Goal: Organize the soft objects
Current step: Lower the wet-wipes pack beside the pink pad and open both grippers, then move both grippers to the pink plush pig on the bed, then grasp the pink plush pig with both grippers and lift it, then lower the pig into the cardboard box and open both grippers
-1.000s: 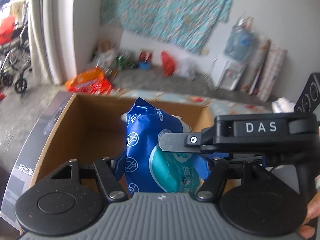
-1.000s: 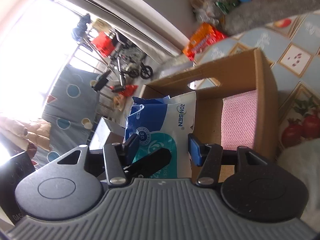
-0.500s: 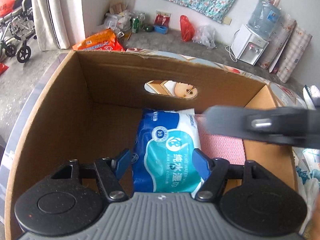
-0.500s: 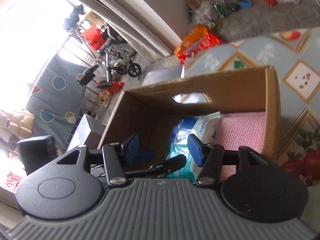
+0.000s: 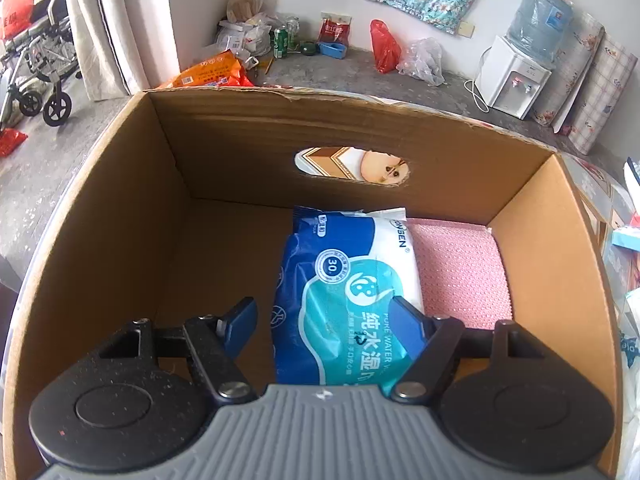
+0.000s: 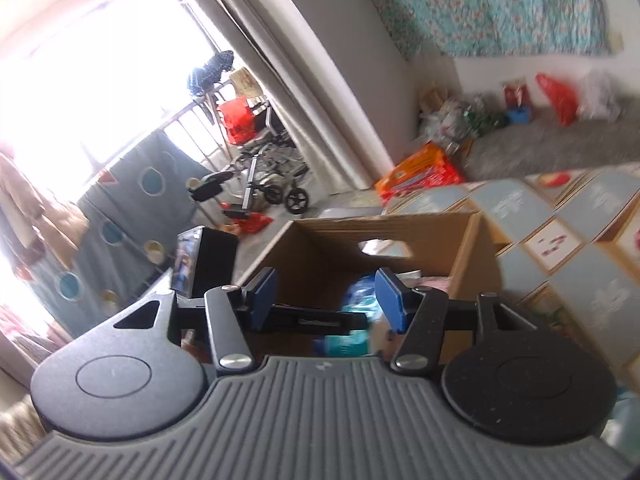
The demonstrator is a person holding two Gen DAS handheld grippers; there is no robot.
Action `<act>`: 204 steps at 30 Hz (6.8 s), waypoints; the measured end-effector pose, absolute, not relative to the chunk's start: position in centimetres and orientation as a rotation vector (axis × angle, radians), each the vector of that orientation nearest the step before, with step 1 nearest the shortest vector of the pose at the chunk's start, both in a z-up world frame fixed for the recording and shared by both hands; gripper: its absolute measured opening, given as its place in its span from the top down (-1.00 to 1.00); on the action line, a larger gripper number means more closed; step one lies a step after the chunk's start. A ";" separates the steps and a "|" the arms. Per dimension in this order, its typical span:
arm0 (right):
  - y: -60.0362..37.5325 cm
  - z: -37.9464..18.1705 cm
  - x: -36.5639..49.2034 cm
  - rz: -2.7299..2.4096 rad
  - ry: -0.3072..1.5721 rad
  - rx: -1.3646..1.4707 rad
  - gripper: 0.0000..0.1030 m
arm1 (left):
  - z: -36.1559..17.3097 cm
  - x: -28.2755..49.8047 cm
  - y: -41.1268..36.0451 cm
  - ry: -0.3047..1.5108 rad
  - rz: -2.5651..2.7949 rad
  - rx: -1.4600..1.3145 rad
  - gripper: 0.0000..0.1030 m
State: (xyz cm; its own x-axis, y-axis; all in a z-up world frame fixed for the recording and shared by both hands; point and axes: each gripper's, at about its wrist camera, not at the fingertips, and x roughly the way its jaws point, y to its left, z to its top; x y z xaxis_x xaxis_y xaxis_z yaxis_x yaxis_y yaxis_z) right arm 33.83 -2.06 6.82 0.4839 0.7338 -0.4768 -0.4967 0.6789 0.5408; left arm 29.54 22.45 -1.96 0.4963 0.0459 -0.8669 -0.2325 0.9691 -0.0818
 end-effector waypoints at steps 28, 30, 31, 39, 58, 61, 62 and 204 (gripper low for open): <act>1.3 -1.6 37.9 0.551 0.954 -0.157 0.01 | -2.0 28.0 17.7 1.013 0.041 -0.100 -0.37; 1.0 -1.8 38.1 0.555 0.961 -0.126 0.01 | -1.9 27.9 17.3 1.013 0.029 -0.096 -0.37; 0.9 -1.9 38.2 0.559 0.964 -0.106 0.01 | -1.8 27.9 17.3 1.011 0.029 -0.094 -0.37; -3.0 -0.7 38.3 0.606 0.946 0.192 -0.26 | 1.2 26.0 17.2 0.921 0.039 -0.109 -0.45; -28.8 8.4 19.1 0.369 0.689 0.449 -0.62 | 9.9 18.5 2.0 0.748 -0.327 0.019 -0.87; -33.9 8.5 17.1 0.256 0.651 0.471 -0.65 | 9.6 18.7 -2.4 0.733 -0.385 0.068 -0.87; -35.5 8.2 16.8 0.228 0.647 0.488 -0.65 | 9.4 18.8 -4.0 0.731 -0.403 0.087 -0.87; -5.6 9.1 36.6 0.712 0.958 0.649 -0.48 | 9.3 20.7 18.0 0.702 0.008 -0.120 -0.58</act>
State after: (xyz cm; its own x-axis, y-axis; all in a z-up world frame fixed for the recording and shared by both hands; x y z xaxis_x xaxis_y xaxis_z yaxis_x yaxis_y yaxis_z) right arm 36.61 -5.61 9.11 0.3913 0.7779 -0.4916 -0.2463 0.6032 0.7586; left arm 20.74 18.04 9.31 0.7641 -0.0332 -0.6442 -0.0477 0.9930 -0.1077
